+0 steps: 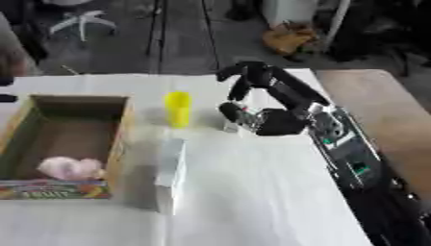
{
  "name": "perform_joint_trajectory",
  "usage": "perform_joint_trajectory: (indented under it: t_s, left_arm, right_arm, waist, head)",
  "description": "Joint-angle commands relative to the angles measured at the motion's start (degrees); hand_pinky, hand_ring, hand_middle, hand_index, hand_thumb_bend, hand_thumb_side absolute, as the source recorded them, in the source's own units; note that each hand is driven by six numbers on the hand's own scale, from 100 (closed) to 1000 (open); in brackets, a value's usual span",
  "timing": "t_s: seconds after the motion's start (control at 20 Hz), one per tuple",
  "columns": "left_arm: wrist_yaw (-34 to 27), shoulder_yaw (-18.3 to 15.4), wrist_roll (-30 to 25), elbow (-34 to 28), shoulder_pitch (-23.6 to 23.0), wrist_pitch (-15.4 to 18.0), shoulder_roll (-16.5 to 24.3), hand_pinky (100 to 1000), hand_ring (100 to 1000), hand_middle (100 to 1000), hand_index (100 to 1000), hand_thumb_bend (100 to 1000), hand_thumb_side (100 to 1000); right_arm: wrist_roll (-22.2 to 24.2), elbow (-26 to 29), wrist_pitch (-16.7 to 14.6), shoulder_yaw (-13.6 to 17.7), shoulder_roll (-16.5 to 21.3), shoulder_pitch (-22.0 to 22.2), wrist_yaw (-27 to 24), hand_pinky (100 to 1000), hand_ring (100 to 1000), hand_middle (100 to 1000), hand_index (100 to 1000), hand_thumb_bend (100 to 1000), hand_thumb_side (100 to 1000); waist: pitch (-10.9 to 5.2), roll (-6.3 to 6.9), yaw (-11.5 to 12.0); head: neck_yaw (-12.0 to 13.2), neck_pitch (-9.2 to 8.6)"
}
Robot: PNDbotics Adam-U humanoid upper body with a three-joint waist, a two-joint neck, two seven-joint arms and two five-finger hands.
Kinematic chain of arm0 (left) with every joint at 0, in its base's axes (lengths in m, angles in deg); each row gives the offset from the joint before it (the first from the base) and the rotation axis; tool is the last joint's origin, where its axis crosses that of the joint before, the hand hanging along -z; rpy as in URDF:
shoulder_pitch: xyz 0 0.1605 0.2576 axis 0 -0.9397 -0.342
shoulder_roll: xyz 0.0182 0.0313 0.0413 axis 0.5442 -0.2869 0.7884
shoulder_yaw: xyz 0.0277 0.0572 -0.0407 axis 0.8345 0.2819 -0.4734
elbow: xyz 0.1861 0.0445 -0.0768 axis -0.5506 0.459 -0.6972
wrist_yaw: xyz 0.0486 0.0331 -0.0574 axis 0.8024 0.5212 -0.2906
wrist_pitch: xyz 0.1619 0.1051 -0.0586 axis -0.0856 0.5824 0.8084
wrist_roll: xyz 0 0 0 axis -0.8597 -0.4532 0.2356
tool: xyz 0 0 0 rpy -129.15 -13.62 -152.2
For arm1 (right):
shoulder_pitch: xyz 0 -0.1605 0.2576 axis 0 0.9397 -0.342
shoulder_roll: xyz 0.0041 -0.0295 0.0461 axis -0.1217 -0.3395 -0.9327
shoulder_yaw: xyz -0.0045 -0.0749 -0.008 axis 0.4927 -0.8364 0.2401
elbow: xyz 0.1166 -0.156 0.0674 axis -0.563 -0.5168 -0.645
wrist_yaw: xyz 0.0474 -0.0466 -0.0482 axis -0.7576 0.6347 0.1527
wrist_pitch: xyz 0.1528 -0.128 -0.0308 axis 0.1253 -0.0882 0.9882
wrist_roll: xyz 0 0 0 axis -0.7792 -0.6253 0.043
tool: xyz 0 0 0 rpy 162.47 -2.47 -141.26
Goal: Pick up objects on the table and place them in the box.
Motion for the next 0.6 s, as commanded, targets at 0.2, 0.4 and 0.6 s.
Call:
perform_joint_trajectory:
  t_s: [0.2,0.4,0.6]
  left_arm:
    - [0.06,-0.12,0.09,-1.02,0.49,0.04,0.47,688,790,673,809,485,954]
    - [0.09,-0.12,0.07,-0.97,0.45,0.02,0.47,688,791,673,809,486,954]
    - [0.09,-0.10,0.05,-0.94,0.45,0.03,0.49,688,791,673,809,485,956]
  right_arm:
    - [0.03,0.29,-0.08,0.32,0.71,-0.95,0.19,594,615,770,869,390,579]
    - [0.14,0.28,-0.10,0.28,0.74,-1.00,0.21,595,615,771,870,393,576]
    - [0.55,0.20,-0.27,0.01,1.17,-1.56,0.49,599,618,774,873,409,563]
  waist:
    - [-0.42,0.12,0.00]
    - [-0.41,0.11,0.03]
    - [-0.51,0.06,0.07]
  head:
    - [0.01,0.40]
    - [-0.07,0.40]
    - [-0.19,0.40]
